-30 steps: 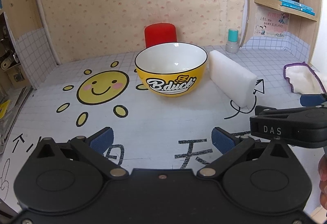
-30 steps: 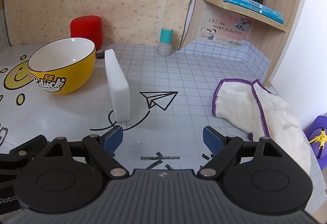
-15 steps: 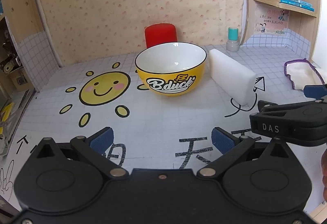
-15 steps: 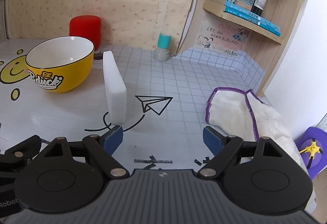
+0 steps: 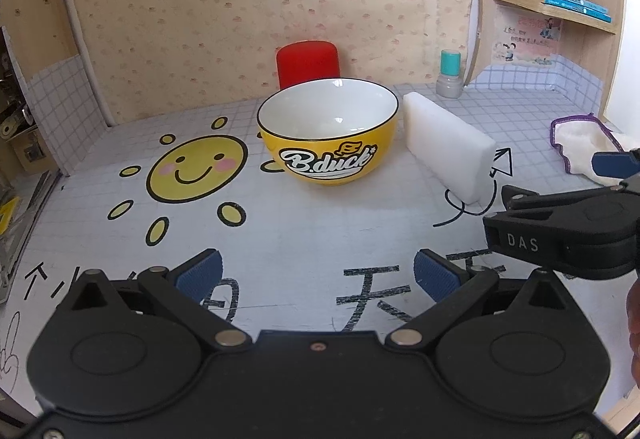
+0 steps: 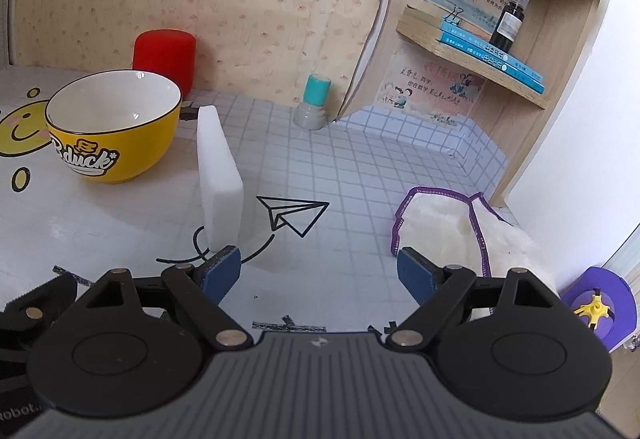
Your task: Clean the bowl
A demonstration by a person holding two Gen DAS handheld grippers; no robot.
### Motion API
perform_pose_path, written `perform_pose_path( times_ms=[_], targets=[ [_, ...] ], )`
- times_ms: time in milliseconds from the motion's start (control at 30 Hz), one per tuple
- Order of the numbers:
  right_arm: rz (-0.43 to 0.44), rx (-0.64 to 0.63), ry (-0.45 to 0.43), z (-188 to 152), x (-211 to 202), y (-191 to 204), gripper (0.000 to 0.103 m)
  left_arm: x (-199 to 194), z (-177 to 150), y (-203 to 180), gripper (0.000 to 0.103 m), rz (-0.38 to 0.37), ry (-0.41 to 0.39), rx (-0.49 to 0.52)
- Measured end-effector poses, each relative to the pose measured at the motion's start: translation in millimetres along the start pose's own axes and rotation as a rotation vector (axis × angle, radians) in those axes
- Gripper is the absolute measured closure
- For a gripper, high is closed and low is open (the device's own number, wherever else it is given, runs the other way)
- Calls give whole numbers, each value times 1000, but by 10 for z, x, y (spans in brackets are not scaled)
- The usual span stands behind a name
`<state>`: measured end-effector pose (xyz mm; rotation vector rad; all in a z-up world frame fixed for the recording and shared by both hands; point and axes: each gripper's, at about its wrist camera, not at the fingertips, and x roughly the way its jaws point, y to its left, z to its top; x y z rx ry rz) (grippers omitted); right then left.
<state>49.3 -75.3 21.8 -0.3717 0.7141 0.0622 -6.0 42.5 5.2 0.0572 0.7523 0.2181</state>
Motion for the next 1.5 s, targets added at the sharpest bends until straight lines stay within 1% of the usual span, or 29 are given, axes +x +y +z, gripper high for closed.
perform_pose_path(
  times_ms=[167, 467, 667, 767, 967, 1100, 1500],
  targets=[
    [9, 3, 7, -1, 10, 0, 17, -7, -7, -12, 1, 3, -4, 10],
    [53, 38, 19, -29, 30, -46, 17, 17, -17, 23, 1, 0, 6, -6],
    [78, 32, 31, 1, 66, 10, 17, 42, -1, 82, 1, 2, 11, -21],
    [74, 28, 17, 55, 64, 33, 17, 47, 12, 109, 1, 3, 10, -26],
    [61, 36, 38, 102, 134, 52, 17, 52, 1, 155, 1, -1, 10, -36],
    [60, 43, 29, 142, 121, 60, 17, 59, -2, 163, 1, -1, 15, -39],
    [65, 42, 22, 124, 93, 49, 17, 22, -11, 169, 1, -5, 11, -37]
  ],
)
